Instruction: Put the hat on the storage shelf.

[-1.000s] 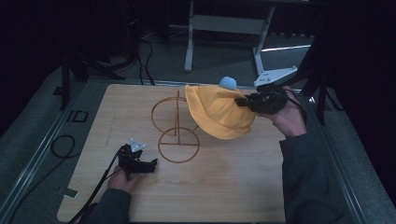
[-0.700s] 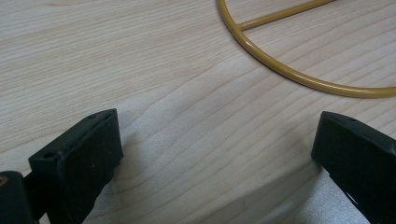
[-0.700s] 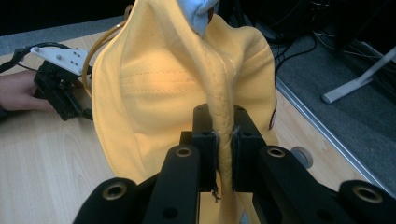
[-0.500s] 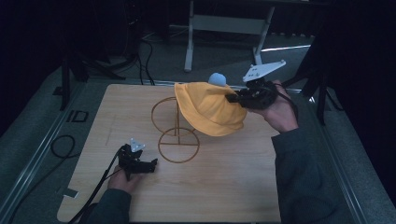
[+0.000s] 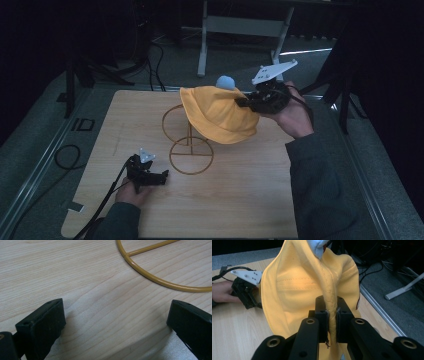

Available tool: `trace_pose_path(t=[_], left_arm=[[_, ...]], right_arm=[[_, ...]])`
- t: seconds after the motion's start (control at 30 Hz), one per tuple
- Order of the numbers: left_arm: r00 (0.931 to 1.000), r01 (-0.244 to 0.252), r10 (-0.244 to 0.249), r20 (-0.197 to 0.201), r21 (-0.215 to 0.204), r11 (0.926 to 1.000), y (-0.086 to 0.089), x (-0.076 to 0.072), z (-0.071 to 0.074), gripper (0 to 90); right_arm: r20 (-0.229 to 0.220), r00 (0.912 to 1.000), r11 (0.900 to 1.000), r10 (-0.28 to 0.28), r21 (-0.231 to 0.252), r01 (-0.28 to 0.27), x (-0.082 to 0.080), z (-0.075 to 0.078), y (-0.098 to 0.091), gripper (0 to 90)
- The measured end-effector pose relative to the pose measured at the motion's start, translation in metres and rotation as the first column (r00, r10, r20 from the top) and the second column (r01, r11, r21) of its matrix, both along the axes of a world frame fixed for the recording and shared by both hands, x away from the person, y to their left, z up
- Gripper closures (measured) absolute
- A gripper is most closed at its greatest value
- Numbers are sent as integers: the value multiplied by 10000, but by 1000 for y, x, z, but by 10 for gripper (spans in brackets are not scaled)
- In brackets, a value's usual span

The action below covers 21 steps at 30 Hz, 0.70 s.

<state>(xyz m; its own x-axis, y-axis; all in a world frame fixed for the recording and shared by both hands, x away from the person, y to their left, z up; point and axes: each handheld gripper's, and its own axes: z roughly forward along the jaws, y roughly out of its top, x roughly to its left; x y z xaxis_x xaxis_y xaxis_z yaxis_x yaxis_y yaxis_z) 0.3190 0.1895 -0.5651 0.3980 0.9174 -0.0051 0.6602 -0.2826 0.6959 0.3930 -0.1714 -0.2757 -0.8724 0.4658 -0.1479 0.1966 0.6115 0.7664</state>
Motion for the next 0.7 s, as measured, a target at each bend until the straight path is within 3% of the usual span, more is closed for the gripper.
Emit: trace_pose_path(t=[0.7], left_arm=[[9999, 104, -104, -63, 128, 9999, 1, 0, 1, 19]], right_arm=[[49, 9993, 9992, 383, -144, -382, 4, 11, 27, 827]])
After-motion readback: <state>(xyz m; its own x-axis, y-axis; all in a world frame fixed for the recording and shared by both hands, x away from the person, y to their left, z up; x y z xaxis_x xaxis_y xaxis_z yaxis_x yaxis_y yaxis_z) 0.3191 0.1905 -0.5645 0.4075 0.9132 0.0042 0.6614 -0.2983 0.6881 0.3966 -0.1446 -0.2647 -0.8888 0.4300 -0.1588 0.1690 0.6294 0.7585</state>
